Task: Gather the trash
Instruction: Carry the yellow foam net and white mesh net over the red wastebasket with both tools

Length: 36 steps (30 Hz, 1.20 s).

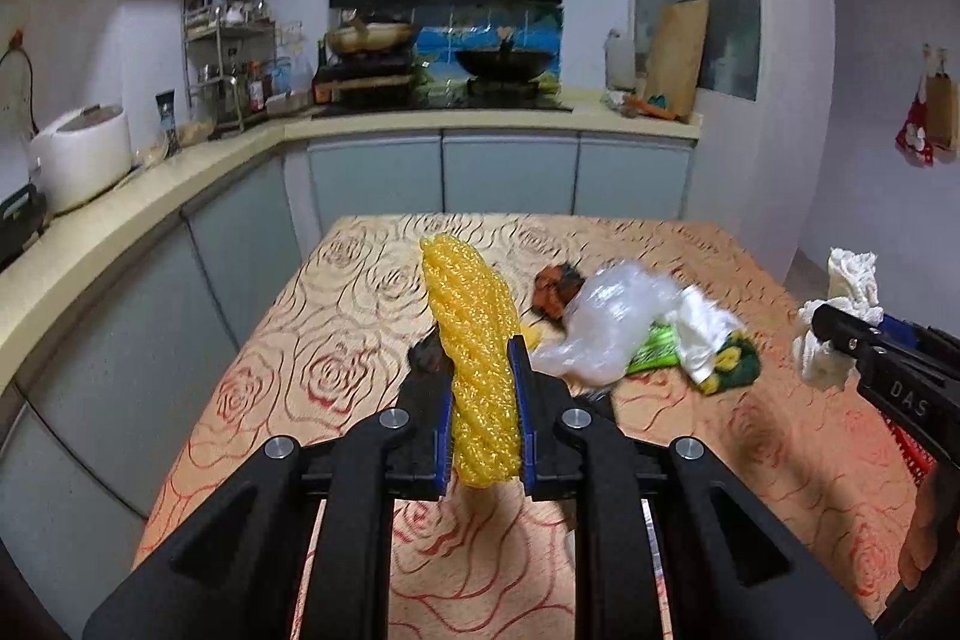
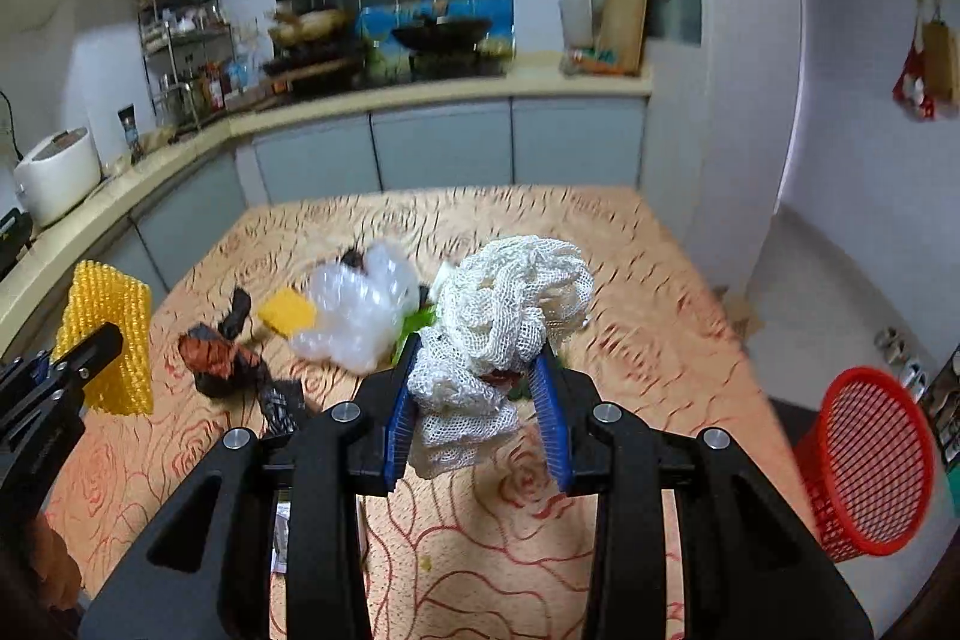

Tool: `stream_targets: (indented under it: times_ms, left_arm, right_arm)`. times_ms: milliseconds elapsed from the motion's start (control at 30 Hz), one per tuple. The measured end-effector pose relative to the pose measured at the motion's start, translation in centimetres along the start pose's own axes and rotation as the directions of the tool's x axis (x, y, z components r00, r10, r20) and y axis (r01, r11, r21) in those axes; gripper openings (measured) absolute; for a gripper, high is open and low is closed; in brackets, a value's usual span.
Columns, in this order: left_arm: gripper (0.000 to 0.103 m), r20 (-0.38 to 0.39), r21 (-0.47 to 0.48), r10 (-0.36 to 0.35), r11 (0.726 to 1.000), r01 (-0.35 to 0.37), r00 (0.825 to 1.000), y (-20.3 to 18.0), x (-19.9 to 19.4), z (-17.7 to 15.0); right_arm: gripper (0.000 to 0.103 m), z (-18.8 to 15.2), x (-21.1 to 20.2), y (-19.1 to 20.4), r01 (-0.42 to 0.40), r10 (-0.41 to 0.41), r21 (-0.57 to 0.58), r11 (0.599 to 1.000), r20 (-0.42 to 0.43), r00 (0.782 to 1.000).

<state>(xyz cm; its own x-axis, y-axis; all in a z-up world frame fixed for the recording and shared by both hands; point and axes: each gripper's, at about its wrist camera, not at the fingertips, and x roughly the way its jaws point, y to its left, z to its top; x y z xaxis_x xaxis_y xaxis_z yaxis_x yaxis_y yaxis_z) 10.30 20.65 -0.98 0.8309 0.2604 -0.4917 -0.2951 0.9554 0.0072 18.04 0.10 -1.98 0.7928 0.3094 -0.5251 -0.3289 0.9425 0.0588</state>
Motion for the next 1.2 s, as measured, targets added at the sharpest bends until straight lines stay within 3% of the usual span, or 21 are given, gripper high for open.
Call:
stream_targets:
  times_ms: [300, 800, 1000, 1200]
  left_arm:
    - [0.015, 0.061, 0.033, -0.027, 0.999, 0.025, 0.998, -2.7, -1.8, 1.9]
    - [0.015, 0.105, 0.099, -0.140, 0.987, 0.129, 0.985, -8.8, -3.4, 3.5]
    - [0.015, 0.096, 0.134, -0.232, 0.967, 0.218, 0.968, -12.8, -3.2, 3.9]
    - [0.015, 0.064, 0.169, -0.342, 0.929, 0.328, 0.937, -17.3, -2.5, 4.0]
  right_arm:
    - [0.035, 1.4, -3.9, -2.1, 0.022, -0.024, 0.017, 1.000, 0.095, 0.995]
    - [0.035, 1.9, -7.5, -6.9, 0.106, -0.117, 0.081, 0.991, 0.152, 0.981]
    - [0.035, 1.6, -8.4, -9.9, 0.169, -0.187, 0.123, 0.978, 0.154, 0.970]
    - [0.035, 0.7, -9.2, -13.6, 0.241, -0.265, 0.172, 0.955, 0.133, 0.955]
